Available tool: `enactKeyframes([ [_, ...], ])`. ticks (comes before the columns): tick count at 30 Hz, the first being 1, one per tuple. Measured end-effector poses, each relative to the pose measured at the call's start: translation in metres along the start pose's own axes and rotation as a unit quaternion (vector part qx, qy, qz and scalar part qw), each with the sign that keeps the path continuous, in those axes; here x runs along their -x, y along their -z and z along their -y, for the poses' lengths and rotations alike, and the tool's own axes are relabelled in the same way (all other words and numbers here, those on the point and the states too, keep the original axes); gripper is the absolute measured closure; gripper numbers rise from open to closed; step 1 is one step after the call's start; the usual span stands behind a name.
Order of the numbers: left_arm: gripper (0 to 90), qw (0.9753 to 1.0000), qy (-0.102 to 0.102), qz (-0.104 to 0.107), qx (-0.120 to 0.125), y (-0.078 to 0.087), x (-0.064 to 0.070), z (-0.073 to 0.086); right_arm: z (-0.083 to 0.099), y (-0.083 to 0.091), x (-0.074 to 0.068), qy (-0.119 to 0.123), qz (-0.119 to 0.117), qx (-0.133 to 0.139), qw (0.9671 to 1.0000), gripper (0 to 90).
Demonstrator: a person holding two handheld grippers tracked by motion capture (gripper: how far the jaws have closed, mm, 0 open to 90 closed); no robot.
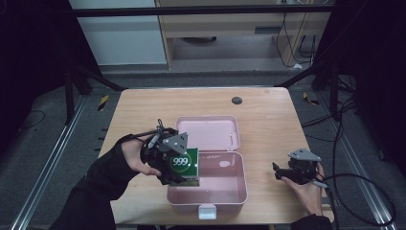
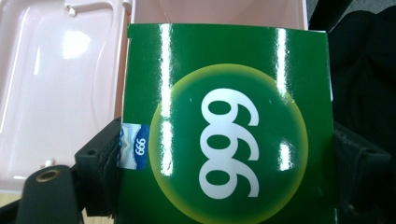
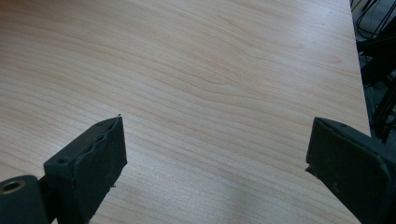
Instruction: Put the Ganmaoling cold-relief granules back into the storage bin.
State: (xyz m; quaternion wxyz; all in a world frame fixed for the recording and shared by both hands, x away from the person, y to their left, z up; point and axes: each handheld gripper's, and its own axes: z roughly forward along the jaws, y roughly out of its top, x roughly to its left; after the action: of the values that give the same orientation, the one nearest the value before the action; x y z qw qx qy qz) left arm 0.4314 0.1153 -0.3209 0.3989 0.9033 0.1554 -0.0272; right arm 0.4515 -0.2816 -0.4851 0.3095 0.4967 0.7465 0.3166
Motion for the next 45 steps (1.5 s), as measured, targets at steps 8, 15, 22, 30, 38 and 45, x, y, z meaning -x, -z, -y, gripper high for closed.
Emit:
enactKeyframes([
  [8,14.4,0.9999,0.015,0.006,-0.002,-0.015,-0.002,0.006,0.000,0.000,-0.001,-0.001,-0.002,-0.001,1.0000,5.2],
  [15,14.4,0.9997,0.024,0.006,-0.002,-0.028,-0.005,0.015,0.001,-0.001,0.000,0.001,-0.002,-0.003,1.0000,5.1],
  [22,14.3,0.9992,0.038,0.008,0.001,-0.038,-0.006,0.025,0.001,-0.001,-0.001,0.002,-0.002,-0.004,1.0000,5.1],
  [30,14.3,0.9979,0.063,0.006,0.012,-0.051,-0.007,0.036,0.001,-0.002,-0.002,0.002,-0.004,-0.007,1.0000,5.0],
  [38,14.2,0.9955,0.092,0.002,0.026,-0.062,-0.007,0.045,0.001,-0.002,-0.002,0.005,-0.003,-0.007,1.0000,4.9],
  [45,14.1,0.9937,0.107,-0.001,0.033,-0.070,-0.007,0.052,0.001,-0.003,-0.002,0.007,-0.003,-0.008,0.9999,4.7],
])
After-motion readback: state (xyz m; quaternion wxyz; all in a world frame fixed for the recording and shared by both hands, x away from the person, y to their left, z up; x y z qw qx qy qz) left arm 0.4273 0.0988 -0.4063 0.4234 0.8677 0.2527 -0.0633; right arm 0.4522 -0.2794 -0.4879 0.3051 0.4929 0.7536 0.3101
